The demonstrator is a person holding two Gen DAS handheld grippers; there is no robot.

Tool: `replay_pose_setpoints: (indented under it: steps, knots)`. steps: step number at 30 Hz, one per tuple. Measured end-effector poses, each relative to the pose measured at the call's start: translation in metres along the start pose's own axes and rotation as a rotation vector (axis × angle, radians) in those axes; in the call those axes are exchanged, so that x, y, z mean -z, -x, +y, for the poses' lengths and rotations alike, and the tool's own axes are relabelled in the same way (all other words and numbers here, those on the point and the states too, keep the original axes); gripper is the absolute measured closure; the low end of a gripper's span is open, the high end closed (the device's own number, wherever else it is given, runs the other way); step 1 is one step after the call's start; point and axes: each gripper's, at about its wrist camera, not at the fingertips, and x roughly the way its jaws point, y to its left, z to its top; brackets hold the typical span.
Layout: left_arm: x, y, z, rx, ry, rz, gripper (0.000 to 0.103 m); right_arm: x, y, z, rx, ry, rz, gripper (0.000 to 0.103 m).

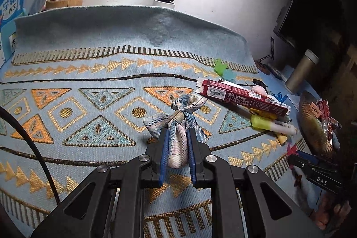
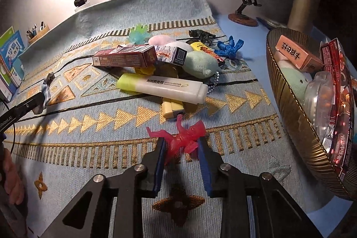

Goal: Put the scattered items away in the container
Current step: 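Grasp the plaid bow with the left gripper while the right gripper grasps the red rubber figure, then carry the plaid bow and red figure to the amber bowl and release both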

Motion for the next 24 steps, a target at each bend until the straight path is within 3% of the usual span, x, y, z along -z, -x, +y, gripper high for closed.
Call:
replay_pose_setpoints:
  steps: [6, 10, 15, 19, 24]
  knots:
    - [0.000, 0.011, -0.021, 0.020, -0.054, -0.013, 0.090, 0.005, 0.035, -0.006, -0.030, -0.005, -0.074, 0.075]
    - [-0.005, 0.030, -0.044, 0.082, -0.058, -0.036, 0.090, 0.003, 0.065, -0.013, -0.041, -0.029, -0.141, 0.075]
    - [-0.019, 0.056, -0.092, 0.143, -0.139, -0.087, 0.090, -0.002, 0.107, -0.035, -0.037, -0.078, -0.235, 0.075]
    - [-0.038, 0.070, -0.133, 0.244, -0.187, -0.124, 0.090, -0.004, 0.145, -0.065, -0.002, -0.120, -0.329, 0.075]
    - [-0.056, 0.061, -0.192, 0.359, -0.244, -0.114, 0.090, -0.009, 0.184, -0.116, 0.099, -0.193, -0.413, 0.075]
